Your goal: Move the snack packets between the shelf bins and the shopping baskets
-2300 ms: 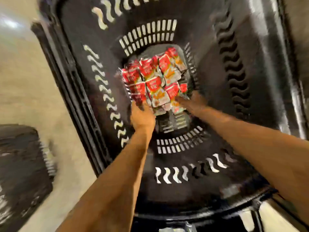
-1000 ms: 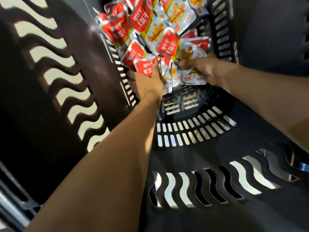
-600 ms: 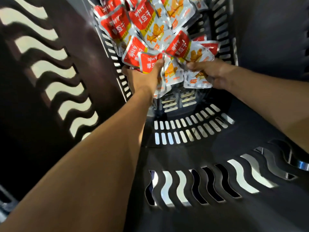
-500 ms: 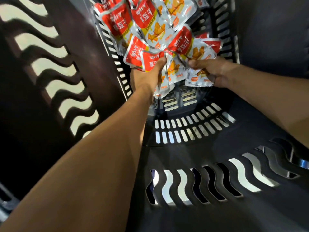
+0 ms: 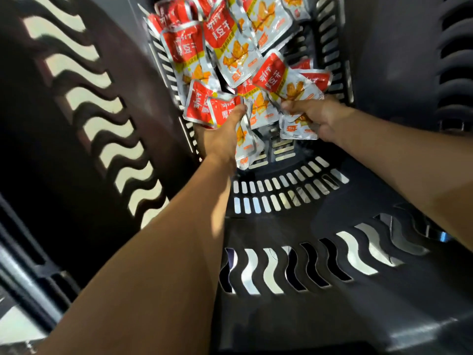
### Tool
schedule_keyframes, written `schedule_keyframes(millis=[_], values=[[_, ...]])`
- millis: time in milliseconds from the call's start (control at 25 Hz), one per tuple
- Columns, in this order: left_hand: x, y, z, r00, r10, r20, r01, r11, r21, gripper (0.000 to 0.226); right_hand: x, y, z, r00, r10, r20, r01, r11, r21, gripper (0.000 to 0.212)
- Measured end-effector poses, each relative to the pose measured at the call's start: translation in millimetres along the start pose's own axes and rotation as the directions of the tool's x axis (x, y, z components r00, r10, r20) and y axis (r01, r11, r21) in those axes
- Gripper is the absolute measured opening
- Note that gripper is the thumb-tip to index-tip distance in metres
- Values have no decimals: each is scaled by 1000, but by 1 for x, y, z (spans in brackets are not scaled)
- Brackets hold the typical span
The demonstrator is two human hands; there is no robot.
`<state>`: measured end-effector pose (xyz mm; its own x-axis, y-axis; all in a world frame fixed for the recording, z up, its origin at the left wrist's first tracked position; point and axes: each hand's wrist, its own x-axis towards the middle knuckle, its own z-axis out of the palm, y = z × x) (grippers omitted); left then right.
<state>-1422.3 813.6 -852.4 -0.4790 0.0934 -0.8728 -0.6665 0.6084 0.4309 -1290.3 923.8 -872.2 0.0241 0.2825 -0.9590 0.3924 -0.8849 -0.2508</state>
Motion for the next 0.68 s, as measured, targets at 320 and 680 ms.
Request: schedule_keyframes(millis=[320, 680], values=[[-70, 15, -27, 998, 29, 56, -27, 999, -47, 47, -85, 6, -22, 999, -2, -38, 1, 1000, -27, 54], [-216, 105, -84, 992, 124, -4, -120, 970, 211, 38, -267, -21, -42, 994, -68, 87, 56, 990, 126, 15]])
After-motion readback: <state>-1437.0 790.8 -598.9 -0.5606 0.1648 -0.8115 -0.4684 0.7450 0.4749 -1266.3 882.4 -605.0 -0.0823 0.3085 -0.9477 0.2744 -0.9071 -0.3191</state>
